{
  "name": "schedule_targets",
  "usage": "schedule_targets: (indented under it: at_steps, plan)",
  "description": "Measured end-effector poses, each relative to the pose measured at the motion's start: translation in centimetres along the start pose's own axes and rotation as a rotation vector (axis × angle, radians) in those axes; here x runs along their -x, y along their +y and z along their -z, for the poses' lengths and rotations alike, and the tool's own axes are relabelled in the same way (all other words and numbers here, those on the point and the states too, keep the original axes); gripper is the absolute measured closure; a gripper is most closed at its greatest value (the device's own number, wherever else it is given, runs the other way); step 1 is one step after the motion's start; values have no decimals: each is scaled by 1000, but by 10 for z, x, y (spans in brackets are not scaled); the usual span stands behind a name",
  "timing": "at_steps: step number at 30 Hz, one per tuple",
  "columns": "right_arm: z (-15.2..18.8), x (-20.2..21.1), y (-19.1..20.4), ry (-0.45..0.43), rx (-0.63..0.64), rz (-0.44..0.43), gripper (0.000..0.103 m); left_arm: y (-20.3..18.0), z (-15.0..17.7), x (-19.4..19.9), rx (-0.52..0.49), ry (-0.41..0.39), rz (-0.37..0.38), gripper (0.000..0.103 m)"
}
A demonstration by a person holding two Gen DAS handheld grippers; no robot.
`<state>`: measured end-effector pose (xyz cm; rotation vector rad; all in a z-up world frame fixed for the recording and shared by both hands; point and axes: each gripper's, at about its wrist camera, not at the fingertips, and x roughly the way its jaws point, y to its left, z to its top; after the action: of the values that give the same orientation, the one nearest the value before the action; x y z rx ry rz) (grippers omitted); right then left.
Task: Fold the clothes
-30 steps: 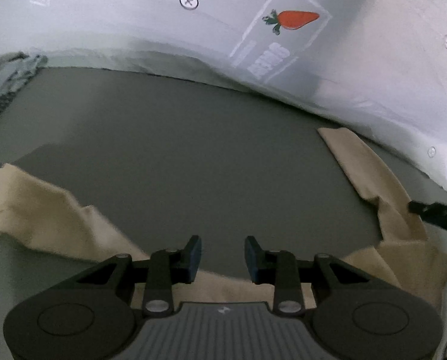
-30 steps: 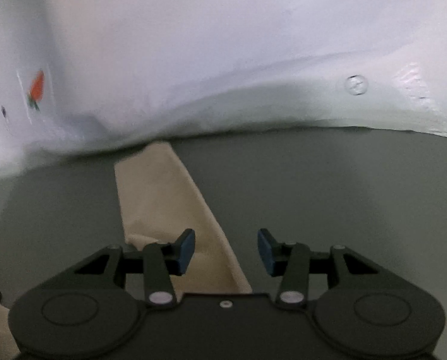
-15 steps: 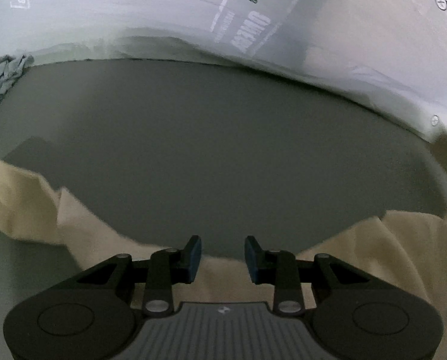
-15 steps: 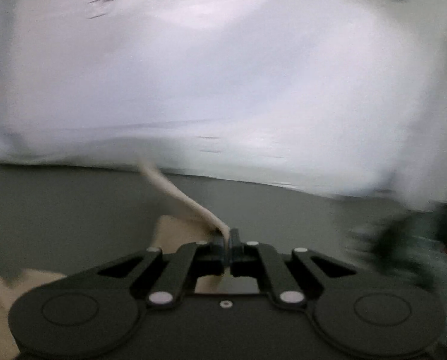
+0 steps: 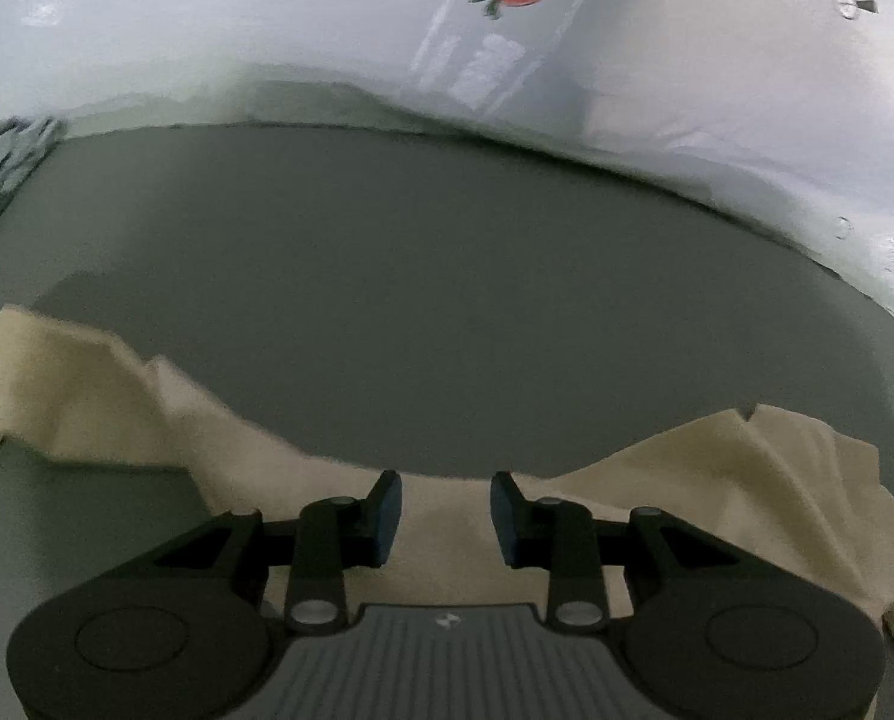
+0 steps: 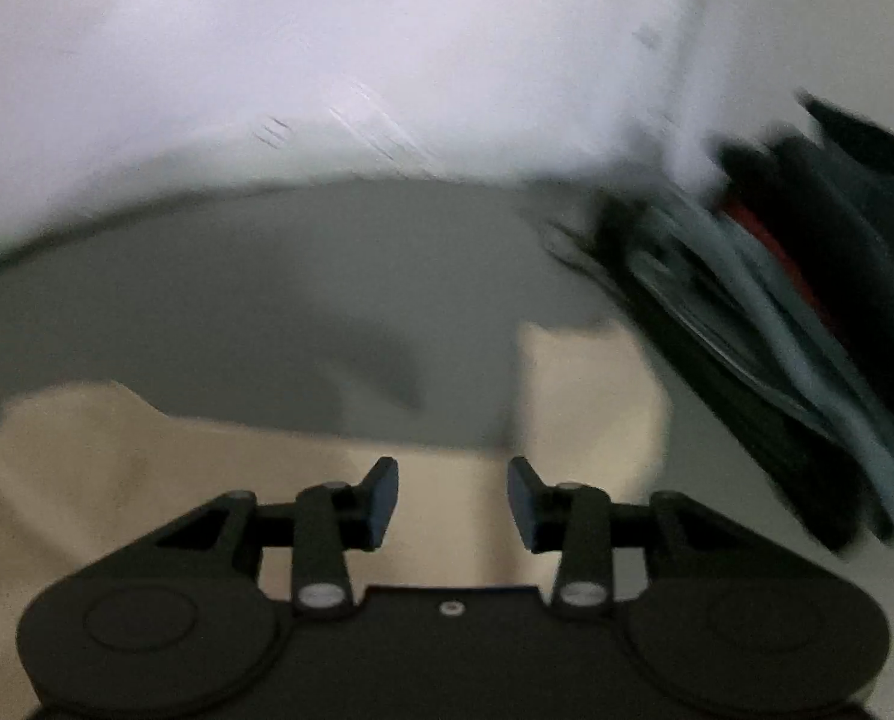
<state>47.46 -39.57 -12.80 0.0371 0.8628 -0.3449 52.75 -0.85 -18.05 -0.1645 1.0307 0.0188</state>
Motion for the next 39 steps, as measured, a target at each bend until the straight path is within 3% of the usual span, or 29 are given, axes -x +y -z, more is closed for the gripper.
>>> schedule_targets:
  at_steps: [6,11,15,19,23,26,27,28,29,33,37,39]
  plan:
    - [-21,-27,85,-37,183,-273,59,-19,-14,-22,-180,78,85,68]
    - [-26,-57,137,0,302,-425,59,-28,-13,-37,-235,119,89,69]
    - [-23,-71,155,31,371,-459,54,-29,-14,-40,-246,135,101,69]
    - [-18,-73,162,45,427,-499,41,-28,-15,-40,-260,153,117,68]
    - [-15,-76,159,37,491,-537,38,-30,-14,-37,-283,161,105,68]
    - [-15,-78,159,38,527,-589,54,-28,-14,-35,-274,155,98,68]
    - [-16,-77,158,38,540,-608,69,-26,-14,-34,-263,152,97,68]
    - [-17,-75,158,40,560,-630,99,-23,-14,-33,-249,148,98,68]
    - [-18,-75,157,45,570,-639,97,-20,-16,-31,-234,138,87,67]
    - [-15,-67,151,-83,582,-485,98,-1,-25,-19,-168,78,-24,67]
    - [-28,-71,112,-108,330,-434,98,34,-32,5,-27,-14,-108,67]
    - [-25,-75,98,-97,278,-389,98,54,-34,18,48,-64,-162,64]
